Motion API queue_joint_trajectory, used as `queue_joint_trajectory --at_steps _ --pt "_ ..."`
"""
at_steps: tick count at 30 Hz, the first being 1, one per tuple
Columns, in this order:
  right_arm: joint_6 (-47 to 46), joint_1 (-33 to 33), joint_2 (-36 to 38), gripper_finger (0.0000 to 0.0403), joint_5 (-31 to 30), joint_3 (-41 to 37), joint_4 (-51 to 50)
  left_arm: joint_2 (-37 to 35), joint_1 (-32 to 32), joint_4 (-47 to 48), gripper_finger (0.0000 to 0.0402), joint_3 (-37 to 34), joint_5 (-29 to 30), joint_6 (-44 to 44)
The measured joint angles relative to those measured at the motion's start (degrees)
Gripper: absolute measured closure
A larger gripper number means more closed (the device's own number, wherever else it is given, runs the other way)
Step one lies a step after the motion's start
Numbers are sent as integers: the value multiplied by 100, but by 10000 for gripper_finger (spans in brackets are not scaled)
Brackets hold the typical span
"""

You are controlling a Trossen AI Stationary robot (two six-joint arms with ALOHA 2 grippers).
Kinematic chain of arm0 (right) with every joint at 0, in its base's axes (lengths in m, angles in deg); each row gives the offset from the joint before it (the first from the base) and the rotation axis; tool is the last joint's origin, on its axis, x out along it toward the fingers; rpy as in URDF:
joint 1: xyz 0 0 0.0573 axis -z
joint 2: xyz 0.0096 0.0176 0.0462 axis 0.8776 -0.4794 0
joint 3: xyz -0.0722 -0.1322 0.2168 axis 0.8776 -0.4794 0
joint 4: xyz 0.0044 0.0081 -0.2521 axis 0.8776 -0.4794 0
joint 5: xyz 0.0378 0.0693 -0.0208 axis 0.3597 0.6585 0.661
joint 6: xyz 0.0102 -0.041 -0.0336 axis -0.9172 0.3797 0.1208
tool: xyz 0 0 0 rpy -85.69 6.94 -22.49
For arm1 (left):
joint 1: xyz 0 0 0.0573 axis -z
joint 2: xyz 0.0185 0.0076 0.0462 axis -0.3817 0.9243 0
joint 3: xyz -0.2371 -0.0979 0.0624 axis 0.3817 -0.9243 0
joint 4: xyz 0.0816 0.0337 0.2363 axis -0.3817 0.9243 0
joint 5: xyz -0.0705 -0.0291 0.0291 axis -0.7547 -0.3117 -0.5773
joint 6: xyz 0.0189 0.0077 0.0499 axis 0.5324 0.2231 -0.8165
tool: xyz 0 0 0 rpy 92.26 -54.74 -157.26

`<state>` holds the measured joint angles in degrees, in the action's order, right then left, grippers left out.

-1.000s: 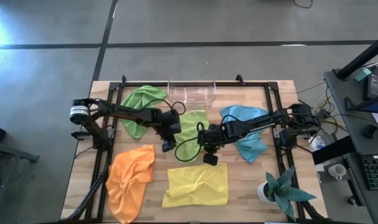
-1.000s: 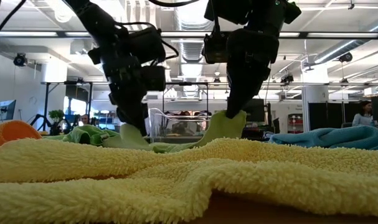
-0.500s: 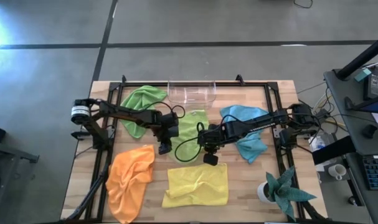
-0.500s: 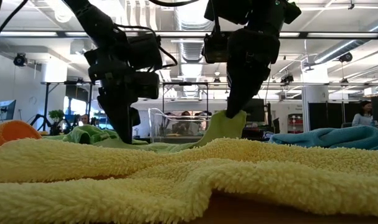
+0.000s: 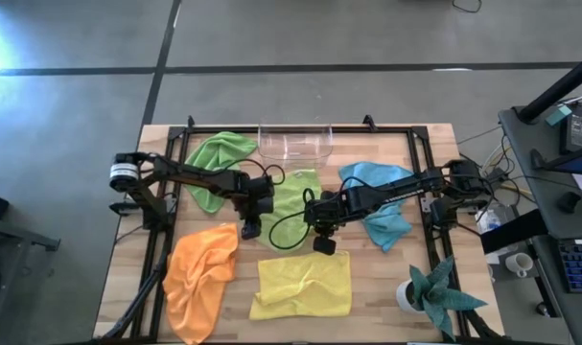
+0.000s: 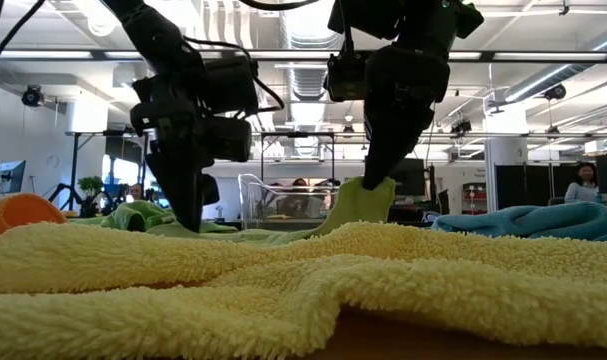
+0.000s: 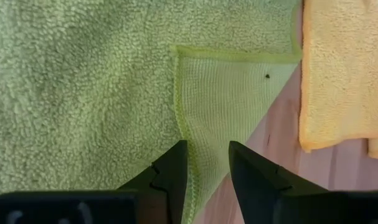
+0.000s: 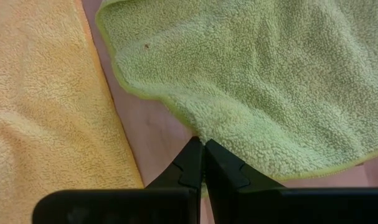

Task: Fold microfiber towels
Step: Fold the green microfiber towel

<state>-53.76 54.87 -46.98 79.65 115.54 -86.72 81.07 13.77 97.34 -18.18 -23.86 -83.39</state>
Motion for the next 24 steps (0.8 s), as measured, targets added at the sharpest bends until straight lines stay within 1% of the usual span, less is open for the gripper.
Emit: queue_joint_trajectory --at_steps 6,10,19,24 --pt "-15 0 0 394 0 0 2 -95 0 118 299 85 96 -3" --pt "-15 0 -2 394 2 0 2 -104 -2 176 299 124 363 -3" --pt "-15 0 0 394 2 0 2 -104 7 527 299 85 369 3" --pt "-15 0 0 394 2 0 7 -104 16 504 299 68 330 5"
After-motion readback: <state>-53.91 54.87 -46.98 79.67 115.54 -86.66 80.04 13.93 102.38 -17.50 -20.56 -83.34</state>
